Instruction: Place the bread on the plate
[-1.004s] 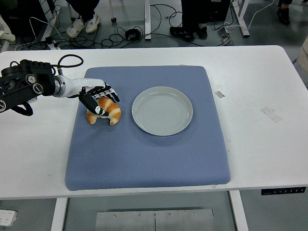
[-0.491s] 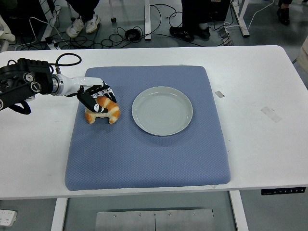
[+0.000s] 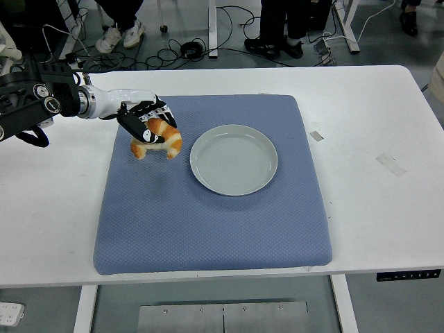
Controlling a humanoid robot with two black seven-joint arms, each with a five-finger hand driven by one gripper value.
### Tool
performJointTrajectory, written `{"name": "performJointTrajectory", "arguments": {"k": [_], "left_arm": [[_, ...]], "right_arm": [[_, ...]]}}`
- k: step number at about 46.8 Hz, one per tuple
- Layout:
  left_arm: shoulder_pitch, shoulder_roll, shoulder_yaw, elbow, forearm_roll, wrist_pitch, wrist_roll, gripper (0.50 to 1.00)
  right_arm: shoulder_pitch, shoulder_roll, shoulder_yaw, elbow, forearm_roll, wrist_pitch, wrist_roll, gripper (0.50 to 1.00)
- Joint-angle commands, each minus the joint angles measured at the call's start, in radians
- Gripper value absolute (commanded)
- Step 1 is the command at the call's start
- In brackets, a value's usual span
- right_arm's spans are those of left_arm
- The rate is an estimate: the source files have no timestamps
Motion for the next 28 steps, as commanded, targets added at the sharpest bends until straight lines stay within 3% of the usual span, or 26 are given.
{"name": "performJointTrajectory", "arguments": {"k": [1, 28], "left_arm": [[-0.003, -0.028, -0.002, 0.0, -0.001, 0.0, 0.001, 0.586], [-0.012, -0.151, -0.006, 0.025, -0.004, 0.038, 0.001, 0.587]], "right_arm": [[0.0, 0.0, 0.0, 0.0, 0.0, 0.0, 0.0, 1.0], [0.0, 0.0, -0.002, 0.0, 0.0, 0.0, 0.0, 1.0]]}}
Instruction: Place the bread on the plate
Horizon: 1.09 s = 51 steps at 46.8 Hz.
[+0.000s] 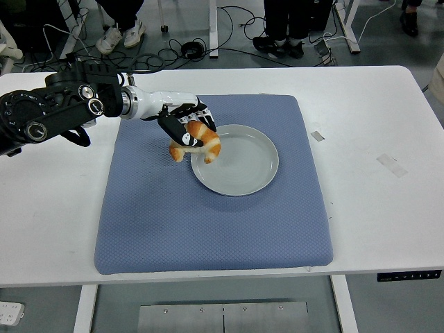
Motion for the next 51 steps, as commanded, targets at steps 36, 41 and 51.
{"name": "performJointTrajectory", "arguments": {"k": [36, 41, 51], "left_arm": [[0.012, -0.067, 0.006, 0.02, -0.038, 0.047, 0.002, 0.666], [0.013, -0.065, 0.008, 0.023, -0.038, 0.047, 0.002, 0.692], [0.016, -0.065, 0.011, 0.034, -0.038, 0.047, 0.002, 0.737]], "right_arm": [[0.0, 0.0, 0.0, 0.0, 0.0, 0.0, 0.0, 1.0], [0.0, 0.0, 0.0, 0.0, 0.0, 0.0, 0.0, 1.0], [0.0, 0.0, 0.0, 0.0, 0.0, 0.0, 0.0, 1.0]]}}
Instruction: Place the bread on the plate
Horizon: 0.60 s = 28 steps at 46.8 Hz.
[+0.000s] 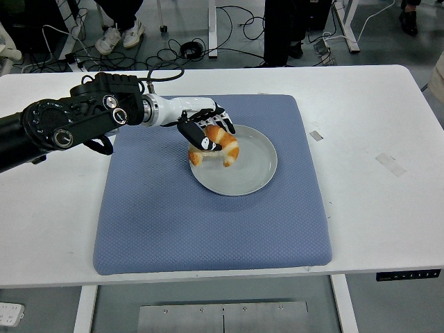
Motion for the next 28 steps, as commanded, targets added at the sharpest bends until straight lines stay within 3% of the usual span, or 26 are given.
{"name": "performJointTrajectory", "arguments": {"k": [1, 28], "left_arm": [[0.001, 0.0, 0.0, 0.0, 0.0, 0.0, 0.0, 0.742], [0.0, 0.006, -0.001, 0.0, -0.058, 0.0, 0.0, 0.824]], "right_arm": [[0.0, 0.0, 0.0, 0.0, 0.0, 0.0, 0.0, 1.0], [0.0, 0.0, 0.0, 0.0, 0.0, 0.0, 0.0, 1.0]]}}
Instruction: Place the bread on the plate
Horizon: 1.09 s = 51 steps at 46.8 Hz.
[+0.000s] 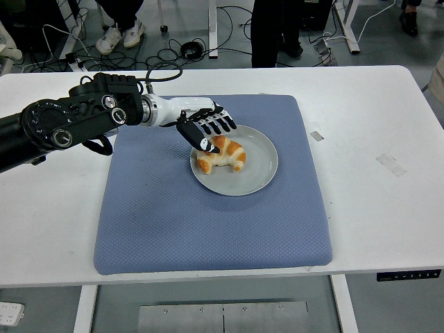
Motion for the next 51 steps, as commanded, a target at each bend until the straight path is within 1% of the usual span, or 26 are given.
{"name": "performJointTrajectory", "arguments": {"k": [1, 7, 14, 18, 22, 28, 32, 38, 43, 51], "left_arm": [[-0.001, 0.004, 0.0, 0.0, -0.029, 0.0, 0.001, 0.828], [-0.004, 0.024, -0.006, 0.0, -0.067, 0.0, 0.002, 0.855], [-0.004, 0.063, -0.015, 0.004, -0.141, 0.008, 0.002, 0.917], [-0.003, 0.066, -0.015, 0.018, -0.187, 0.012, 0.002, 0.943], [-0.003, 0.066, -0.017, 0.043, -0.208, 0.012, 0.005, 0.957], [-0.004, 0.072, -0.037, 0.072, -0.239, 0.005, 0.009, 0.961], [-0.007, 0.099, -0.044, 0.072, -0.251, -0.002, 0.011, 0.963], [-0.008, 0.112, -0.046, 0.072, -0.253, -0.003, 0.011, 0.963], [-0.004, 0.138, -0.048, 0.072, -0.253, -0.003, 0.009, 0.963], [0.005, 0.147, -0.08, 0.074, -0.266, -0.003, 0.009, 0.963]], "right_arm": [[0.0, 0.0, 0.0, 0.0, 0.0, 0.0, 0.0, 1.0], [0.0, 0.0, 0.0, 0.0, 0.0, 0.0, 0.0, 1.0], [0.0, 0.0, -0.001, 0.0, 0.0, 0.0, 0.0, 1.0], [0.0, 0.0, 0.0, 0.0, 0.0, 0.0, 0.0, 1.0], [0.0, 0.0, 0.0, 0.0, 0.0, 0.0, 0.0, 1.0], [0.0, 0.0, 0.0, 0.0, 0.0, 0.0, 0.0, 1.0], [0.0, 0.0, 0.0, 0.0, 0.0, 0.0, 0.0, 1.0], [0.0, 0.0, 0.0, 0.0, 0.0, 0.0, 0.0, 1.0], [0.0, 0.0, 0.0, 0.0, 0.0, 0.0, 0.0, 1.0], [0.0, 0.0, 0.0, 0.0, 0.0, 0.0, 0.0, 1.0]]}}
